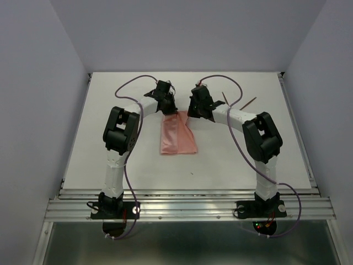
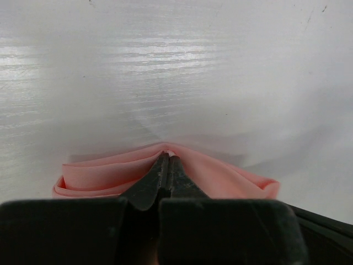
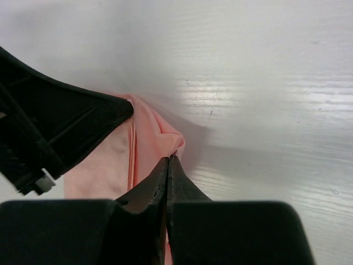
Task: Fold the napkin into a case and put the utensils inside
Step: Pick up the 2/3-rectangle-folded napkin at the center of the board.
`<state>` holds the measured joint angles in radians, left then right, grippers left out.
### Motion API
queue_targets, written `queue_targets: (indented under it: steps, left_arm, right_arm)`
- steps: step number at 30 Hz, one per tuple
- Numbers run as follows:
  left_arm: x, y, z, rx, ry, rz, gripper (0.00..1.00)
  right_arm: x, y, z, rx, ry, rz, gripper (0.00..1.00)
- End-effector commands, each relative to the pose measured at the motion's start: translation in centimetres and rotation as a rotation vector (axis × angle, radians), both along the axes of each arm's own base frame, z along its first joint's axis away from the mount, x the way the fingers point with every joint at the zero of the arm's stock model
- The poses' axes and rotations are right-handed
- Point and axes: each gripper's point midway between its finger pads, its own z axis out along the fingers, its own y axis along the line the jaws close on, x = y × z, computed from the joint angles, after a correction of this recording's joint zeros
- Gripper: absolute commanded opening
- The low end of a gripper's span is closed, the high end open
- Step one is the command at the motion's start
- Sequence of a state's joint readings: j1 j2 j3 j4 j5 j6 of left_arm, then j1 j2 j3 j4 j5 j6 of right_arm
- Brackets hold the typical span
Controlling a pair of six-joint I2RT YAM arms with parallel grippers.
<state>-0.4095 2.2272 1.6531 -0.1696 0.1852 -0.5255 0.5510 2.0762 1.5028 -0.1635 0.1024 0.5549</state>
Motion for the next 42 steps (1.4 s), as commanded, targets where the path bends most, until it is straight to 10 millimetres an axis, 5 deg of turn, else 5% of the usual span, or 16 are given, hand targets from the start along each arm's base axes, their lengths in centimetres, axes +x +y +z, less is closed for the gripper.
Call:
queue_targets:
  steps: [1,14,16,19,23,27,42]
  left_arm:
    - [-1.6,2.3,-1.5,0.071,0.065,0.023,0.00]
    - [-1.6,1.9,-1.4,0.048,0.070,0.018,0.00]
    - [-1.6,1.9,-1.4,0.048,0.072,0.017,0.00]
    - [-1.7,1.9,-1.6,0.051,0.073,0.011,0.00]
    - [-1.9,2.0,-1.8,0.055,0.079,0.006,0.00]
    - [-1.9,2.0,-2.0,0.056,0.082,0.004,0.00]
    - [-2.1,1.7,-2.2,0.042,0.089,0.000,0.00]
  right_arm:
    - [2.1,0.6,6.6,0.077,-0.188,-0.041,0.00]
    - [1.2,3.3,4.7,0.137,-0.123,0.022,0.01]
    - [1.4,2.2,4.0,0.079,-0.108,-0.019,0.02]
    - [1.7,0.6,2.7,-0.011,-0.082,-0.077,0.22]
    - [2.4,-2.6,1.5,-0.045,-0.030,-0.144,0.30]
    - [2.2,-3.6,0.6,-0.091,0.002,-0.116,0.43]
    - [2.0,-3.1,-3.8,-0.166,0.106,-0.038,0.40]
